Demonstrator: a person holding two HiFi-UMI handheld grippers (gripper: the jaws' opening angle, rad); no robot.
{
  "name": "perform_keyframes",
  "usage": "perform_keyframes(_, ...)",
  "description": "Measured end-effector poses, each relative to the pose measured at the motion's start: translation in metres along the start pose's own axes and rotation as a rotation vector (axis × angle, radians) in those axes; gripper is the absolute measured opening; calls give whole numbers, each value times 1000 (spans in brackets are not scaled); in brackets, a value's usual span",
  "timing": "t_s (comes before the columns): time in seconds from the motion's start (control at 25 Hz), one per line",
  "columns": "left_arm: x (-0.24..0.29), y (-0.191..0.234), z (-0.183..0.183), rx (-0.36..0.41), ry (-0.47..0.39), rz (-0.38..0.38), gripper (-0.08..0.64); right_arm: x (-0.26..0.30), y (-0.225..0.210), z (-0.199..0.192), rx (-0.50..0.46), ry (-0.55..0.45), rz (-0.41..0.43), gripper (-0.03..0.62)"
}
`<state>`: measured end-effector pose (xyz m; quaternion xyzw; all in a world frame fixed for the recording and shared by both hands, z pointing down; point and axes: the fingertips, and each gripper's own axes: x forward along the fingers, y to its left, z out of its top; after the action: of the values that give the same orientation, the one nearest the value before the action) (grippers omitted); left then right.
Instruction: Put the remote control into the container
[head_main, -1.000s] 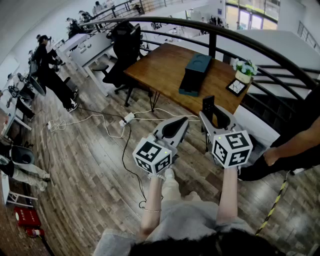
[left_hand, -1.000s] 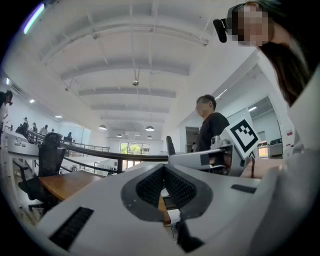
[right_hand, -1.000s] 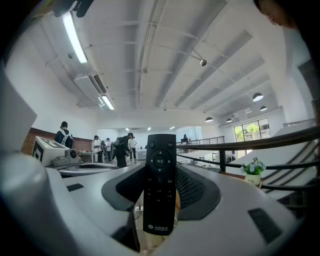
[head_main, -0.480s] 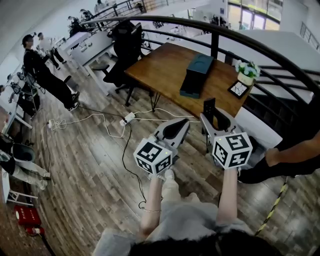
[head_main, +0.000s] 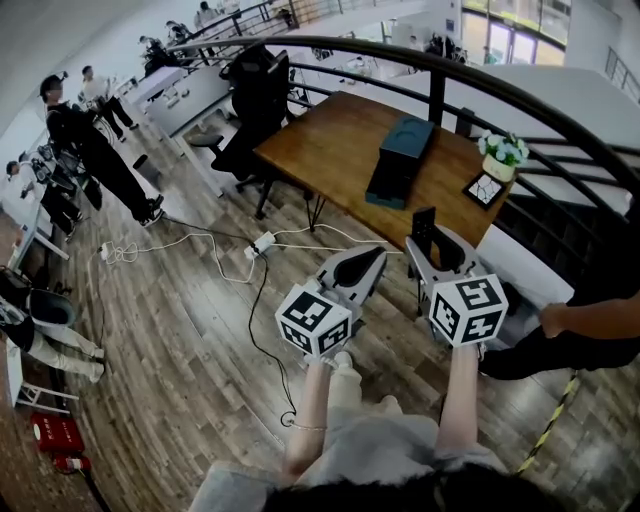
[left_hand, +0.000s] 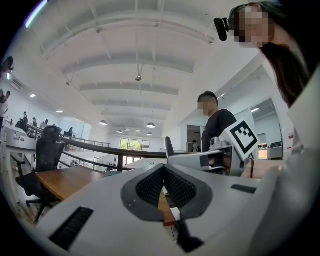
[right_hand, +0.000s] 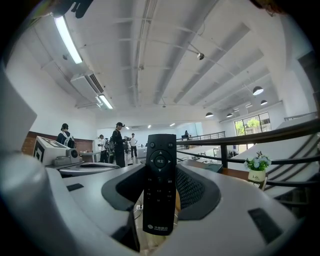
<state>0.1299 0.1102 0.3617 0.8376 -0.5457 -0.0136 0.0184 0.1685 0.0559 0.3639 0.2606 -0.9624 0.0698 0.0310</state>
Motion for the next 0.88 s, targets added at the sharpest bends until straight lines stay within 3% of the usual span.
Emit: perform_keyframes(0.88,29,107,13,-19,15,-95,5,101,-21,20,24,15,-97,196)
